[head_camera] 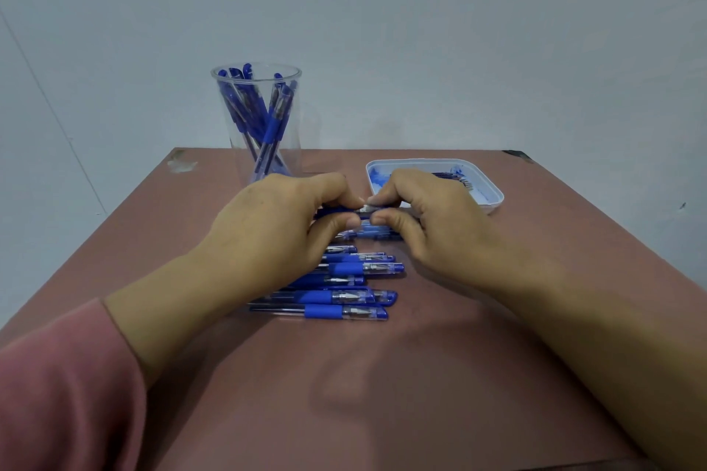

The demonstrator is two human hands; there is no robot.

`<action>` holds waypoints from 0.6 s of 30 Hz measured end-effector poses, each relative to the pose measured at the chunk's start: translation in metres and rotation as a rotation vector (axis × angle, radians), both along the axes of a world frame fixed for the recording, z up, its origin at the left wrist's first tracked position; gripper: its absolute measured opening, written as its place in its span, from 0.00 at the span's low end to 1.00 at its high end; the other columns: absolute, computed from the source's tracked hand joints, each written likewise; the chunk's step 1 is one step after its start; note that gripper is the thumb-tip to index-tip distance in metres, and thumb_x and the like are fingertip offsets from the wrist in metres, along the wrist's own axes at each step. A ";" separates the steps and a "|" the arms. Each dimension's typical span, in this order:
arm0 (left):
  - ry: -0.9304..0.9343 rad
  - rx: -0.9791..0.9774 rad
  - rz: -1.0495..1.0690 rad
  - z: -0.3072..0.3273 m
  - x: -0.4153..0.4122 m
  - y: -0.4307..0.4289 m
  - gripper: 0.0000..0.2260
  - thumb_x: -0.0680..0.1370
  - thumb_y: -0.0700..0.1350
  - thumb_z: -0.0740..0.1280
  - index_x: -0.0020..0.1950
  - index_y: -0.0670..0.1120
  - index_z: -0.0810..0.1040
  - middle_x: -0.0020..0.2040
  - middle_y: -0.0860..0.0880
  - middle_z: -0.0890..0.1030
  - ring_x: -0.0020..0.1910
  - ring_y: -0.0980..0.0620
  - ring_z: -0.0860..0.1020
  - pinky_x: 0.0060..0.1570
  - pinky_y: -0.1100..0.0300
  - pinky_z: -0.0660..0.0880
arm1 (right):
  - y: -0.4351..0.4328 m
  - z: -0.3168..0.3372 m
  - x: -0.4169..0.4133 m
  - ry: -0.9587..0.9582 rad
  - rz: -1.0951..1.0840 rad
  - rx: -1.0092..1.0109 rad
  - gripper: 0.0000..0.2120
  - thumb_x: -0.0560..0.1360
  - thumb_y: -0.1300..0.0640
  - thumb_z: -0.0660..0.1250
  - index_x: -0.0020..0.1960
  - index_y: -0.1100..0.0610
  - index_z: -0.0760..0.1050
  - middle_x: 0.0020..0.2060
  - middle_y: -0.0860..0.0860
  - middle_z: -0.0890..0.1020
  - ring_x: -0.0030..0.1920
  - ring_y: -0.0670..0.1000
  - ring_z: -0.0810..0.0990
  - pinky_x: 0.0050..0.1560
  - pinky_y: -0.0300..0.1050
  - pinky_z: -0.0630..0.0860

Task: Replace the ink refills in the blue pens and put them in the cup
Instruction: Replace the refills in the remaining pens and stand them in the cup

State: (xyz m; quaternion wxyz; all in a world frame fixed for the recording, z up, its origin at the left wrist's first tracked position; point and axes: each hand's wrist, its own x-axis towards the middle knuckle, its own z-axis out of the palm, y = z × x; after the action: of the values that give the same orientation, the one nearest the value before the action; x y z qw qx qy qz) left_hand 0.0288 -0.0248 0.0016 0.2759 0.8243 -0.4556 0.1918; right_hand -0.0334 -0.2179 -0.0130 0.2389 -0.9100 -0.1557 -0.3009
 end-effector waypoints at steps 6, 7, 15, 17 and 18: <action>0.214 -0.012 -0.105 0.004 -0.001 0.003 0.03 0.76 0.49 0.69 0.45 0.58 0.80 0.37 0.71 0.78 0.39 0.68 0.77 0.36 0.72 0.68 | -0.002 0.000 -0.003 -0.103 0.043 -0.116 0.05 0.76 0.59 0.66 0.46 0.61 0.77 0.42 0.52 0.80 0.44 0.48 0.75 0.46 0.39 0.72; 0.231 -0.015 -0.121 0.004 -0.001 0.003 0.04 0.76 0.48 0.69 0.45 0.58 0.80 0.37 0.71 0.78 0.40 0.68 0.77 0.37 0.73 0.69 | -0.002 0.000 -0.003 -0.123 0.050 -0.147 0.05 0.76 0.59 0.66 0.47 0.61 0.77 0.41 0.52 0.80 0.44 0.49 0.75 0.46 0.40 0.72; 0.229 0.012 -0.020 0.001 0.011 0.014 0.08 0.76 0.50 0.68 0.53 0.62 0.81 0.36 0.75 0.75 0.44 0.69 0.77 0.45 0.74 0.72 | -0.027 0.004 -0.003 -0.162 -0.048 -0.210 0.05 0.76 0.59 0.66 0.46 0.61 0.78 0.40 0.47 0.79 0.42 0.44 0.72 0.48 0.33 0.68; 0.128 0.027 0.021 0.002 0.008 0.012 0.11 0.74 0.55 0.66 0.55 0.62 0.81 0.35 0.78 0.70 0.39 0.70 0.75 0.41 0.70 0.71 | -0.024 0.006 -0.002 -0.073 -0.050 -0.216 0.05 0.75 0.57 0.66 0.47 0.57 0.78 0.41 0.41 0.76 0.42 0.40 0.69 0.47 0.31 0.66; 0.097 0.038 0.035 0.003 0.007 0.012 0.12 0.73 0.57 0.65 0.55 0.61 0.81 0.34 0.77 0.71 0.36 0.70 0.74 0.38 0.70 0.69 | -0.023 0.007 -0.002 -0.027 -0.054 -0.227 0.06 0.75 0.54 0.65 0.47 0.56 0.78 0.41 0.40 0.75 0.42 0.39 0.69 0.46 0.32 0.67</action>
State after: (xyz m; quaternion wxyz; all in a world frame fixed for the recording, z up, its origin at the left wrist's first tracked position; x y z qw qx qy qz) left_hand 0.0358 -0.0127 0.0042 0.2787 0.8456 -0.4307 0.1477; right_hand -0.0350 -0.2412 -0.0056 0.1239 -0.9310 -0.1674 -0.2999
